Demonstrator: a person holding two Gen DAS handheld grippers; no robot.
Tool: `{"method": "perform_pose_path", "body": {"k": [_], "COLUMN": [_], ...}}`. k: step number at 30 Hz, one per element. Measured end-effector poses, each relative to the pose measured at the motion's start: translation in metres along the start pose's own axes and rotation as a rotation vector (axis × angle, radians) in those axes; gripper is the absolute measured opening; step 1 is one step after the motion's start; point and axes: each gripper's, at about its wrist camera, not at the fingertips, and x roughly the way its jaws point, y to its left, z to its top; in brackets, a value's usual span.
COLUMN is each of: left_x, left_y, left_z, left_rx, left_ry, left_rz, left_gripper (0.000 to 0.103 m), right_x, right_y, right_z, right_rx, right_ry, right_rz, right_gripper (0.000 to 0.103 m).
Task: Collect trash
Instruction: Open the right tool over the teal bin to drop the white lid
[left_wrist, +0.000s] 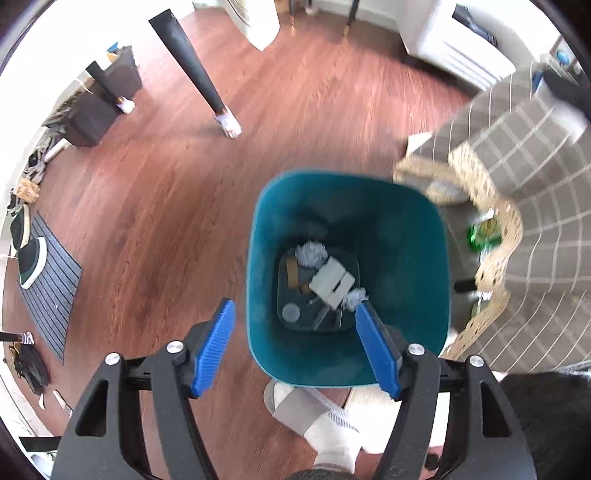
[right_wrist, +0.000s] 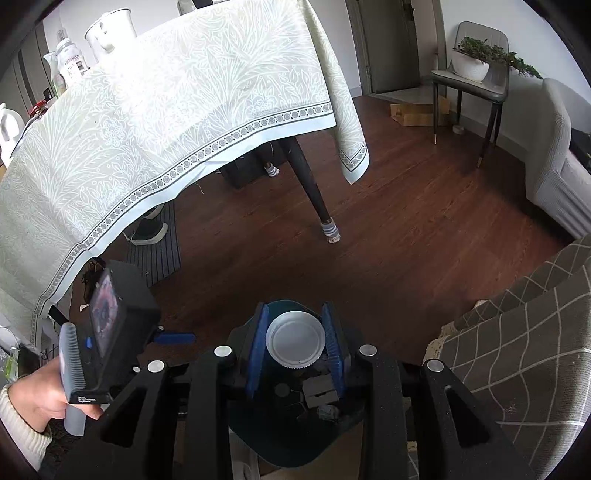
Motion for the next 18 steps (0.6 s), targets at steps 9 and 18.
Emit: {"method": "perform_pose_path", "body": {"k": [9, 18], "left_x": [-0.059, -0.112], "left_y": [0.014, 0.023], "left_z": [0.016, 0.033], "left_rx": [-0.098, -0.173], "left_ry": [-0.157, -0.283], "left_rz": [-0.021, -0.058], "left_gripper": [0.073, 0.076], "right_x": [0.021, 0.051], "right_y": [-0.001, -0.002], "right_z": [-0.015, -0.033], "right_rx": [0.010, 0.043], "right_ry": [0.064, 0.144], "right_rz": [-0.002, 0.014], "right_gripper": [0.030, 0.030]}}
